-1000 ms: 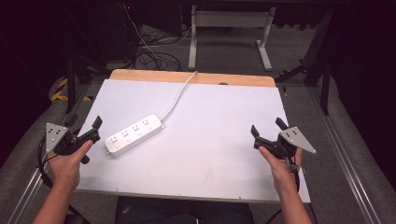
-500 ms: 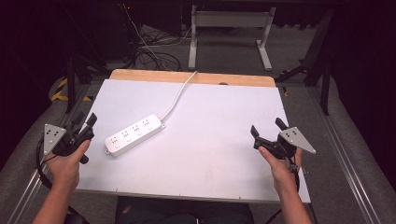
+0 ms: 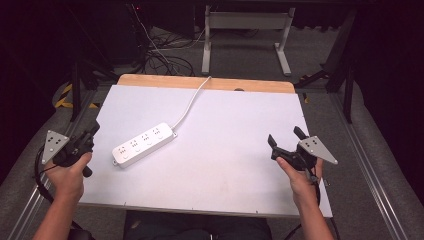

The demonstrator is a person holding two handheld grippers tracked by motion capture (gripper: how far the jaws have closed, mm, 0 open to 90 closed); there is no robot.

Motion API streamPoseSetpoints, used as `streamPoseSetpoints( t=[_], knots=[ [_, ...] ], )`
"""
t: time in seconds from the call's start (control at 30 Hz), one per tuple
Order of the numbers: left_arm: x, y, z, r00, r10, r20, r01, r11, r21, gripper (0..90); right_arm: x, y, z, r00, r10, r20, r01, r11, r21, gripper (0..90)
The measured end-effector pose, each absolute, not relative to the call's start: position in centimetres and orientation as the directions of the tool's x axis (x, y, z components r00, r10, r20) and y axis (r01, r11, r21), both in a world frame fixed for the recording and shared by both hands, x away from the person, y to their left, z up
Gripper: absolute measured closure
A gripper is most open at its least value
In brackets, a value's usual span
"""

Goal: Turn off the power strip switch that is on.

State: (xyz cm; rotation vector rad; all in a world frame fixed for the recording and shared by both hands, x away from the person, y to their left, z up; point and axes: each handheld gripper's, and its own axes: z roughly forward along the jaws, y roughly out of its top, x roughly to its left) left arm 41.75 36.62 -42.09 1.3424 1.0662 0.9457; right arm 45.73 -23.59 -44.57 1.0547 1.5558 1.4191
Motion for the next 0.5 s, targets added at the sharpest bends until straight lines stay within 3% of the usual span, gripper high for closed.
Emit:
streamPoseSetpoints(
  t=[0.37,0.5],
  knots=[
    [41.9,36.6,-40.4,0.272,0.962,-0.016,0.025,0.009,1.0,90.0,45.7,-23.6,-44.6,-0.368,0.93,-0.007,0.078,0.039,0.996,7.2],
    [42.0,36.1,-39.8,0.295,0.955,0.039,0.034,-0.052,0.998,90.0,45.8,-23.4,-44.6,-0.372,0.928,-0.009,0.079,0.041,0.996,7.3]
  ],
)
